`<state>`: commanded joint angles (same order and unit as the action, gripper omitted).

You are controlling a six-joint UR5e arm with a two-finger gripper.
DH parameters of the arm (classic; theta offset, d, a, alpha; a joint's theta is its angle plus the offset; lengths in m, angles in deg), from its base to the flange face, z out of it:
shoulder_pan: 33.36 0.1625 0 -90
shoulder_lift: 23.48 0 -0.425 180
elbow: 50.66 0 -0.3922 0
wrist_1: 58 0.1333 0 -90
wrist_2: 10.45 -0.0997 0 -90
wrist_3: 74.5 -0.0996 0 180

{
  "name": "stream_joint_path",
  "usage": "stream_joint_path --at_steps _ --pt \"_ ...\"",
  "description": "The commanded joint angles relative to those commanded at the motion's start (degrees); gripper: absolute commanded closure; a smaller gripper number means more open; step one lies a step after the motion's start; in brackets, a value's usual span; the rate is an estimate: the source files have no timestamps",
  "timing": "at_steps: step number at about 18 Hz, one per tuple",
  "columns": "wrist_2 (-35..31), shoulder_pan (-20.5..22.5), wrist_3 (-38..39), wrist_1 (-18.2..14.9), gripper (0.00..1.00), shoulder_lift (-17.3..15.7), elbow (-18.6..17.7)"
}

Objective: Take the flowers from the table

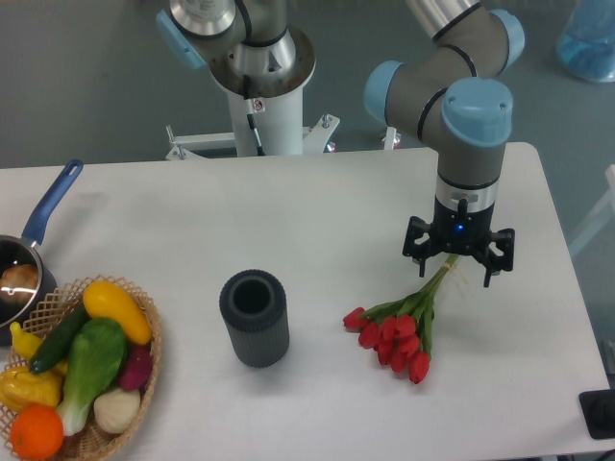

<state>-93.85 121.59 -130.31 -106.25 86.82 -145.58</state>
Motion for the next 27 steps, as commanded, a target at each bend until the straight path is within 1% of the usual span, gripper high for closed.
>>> stream_joint_path --at_steps 5,7,10,15,17,20,21,27 --pt "0.0 0.09 -4.22 0.09 0.0 -0.09 -0.44" --pt "0.0 -0.35 -4.05 0.17 0.0 -0.09 -0.35" --pt "0.0 -0.35 -3.78 2.02 0.0 0.35 -0.53" --pt "-0.7 0.17 -4.83 2.11 0.0 0.97 -1.84" --pt "-0.7 1.49 -9.55 1.85 0.0 0.79 -3.24" --pt "-0.79 3.07 -18.26 1.76 0.0 0.53 -6.76" --pt "-0.88 3.16 -19.59 1.76 0.0 0.53 -7.55" --pt "-0.88 3.78 -20.04 1.67 0.0 0.88 -9.31"
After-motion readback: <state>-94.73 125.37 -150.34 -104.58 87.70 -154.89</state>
